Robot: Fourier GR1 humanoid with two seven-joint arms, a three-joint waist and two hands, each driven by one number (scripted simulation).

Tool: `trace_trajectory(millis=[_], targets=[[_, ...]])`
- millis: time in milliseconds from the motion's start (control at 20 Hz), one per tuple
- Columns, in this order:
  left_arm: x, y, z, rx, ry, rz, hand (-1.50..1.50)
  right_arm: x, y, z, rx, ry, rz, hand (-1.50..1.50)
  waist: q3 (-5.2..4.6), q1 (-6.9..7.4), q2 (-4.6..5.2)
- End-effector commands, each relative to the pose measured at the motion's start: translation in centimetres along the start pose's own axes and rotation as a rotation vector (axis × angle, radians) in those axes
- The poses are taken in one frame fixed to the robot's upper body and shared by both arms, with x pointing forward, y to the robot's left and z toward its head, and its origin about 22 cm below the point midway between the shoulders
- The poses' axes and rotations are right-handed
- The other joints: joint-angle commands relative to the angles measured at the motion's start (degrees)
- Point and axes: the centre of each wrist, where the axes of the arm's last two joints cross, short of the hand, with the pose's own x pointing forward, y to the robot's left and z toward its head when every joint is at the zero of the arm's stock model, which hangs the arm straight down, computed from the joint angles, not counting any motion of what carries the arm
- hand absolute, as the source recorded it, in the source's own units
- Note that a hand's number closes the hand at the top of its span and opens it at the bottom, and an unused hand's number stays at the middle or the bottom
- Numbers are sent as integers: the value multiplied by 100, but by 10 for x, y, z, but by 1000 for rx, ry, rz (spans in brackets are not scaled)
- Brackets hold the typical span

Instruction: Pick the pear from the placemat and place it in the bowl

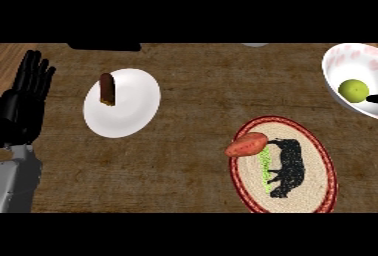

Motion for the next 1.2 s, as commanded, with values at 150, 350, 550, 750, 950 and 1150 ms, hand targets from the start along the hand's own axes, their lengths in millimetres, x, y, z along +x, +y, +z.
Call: trace_trajectory(millis=[150,350,550,750,950,1150], targets=[[5,3,0,-11,0,-3,0,-1,-25,4,-282,-65,-181,-150,3,25,1],[5,-1,5,-2,-11,-14,0,-19,-74,25,-401,-57,-248,-150,7,-28,-9],[1,1,4,17,1,-16,0,-45,-90,44,-473,-16,-331,-150,12,-78,8],[4,9,5,3,10,-6,0,-71,-122,74,-480,-25,-367,-150,32,-87,8],[-3,-6,9,6,3,2,0,-84,-134,89,-493,-42,-412,-150,39,-93,21],[8,11,5,16,-5,1,0,-108,-147,115,-477,-47,-412,-150,50,-130,6]])
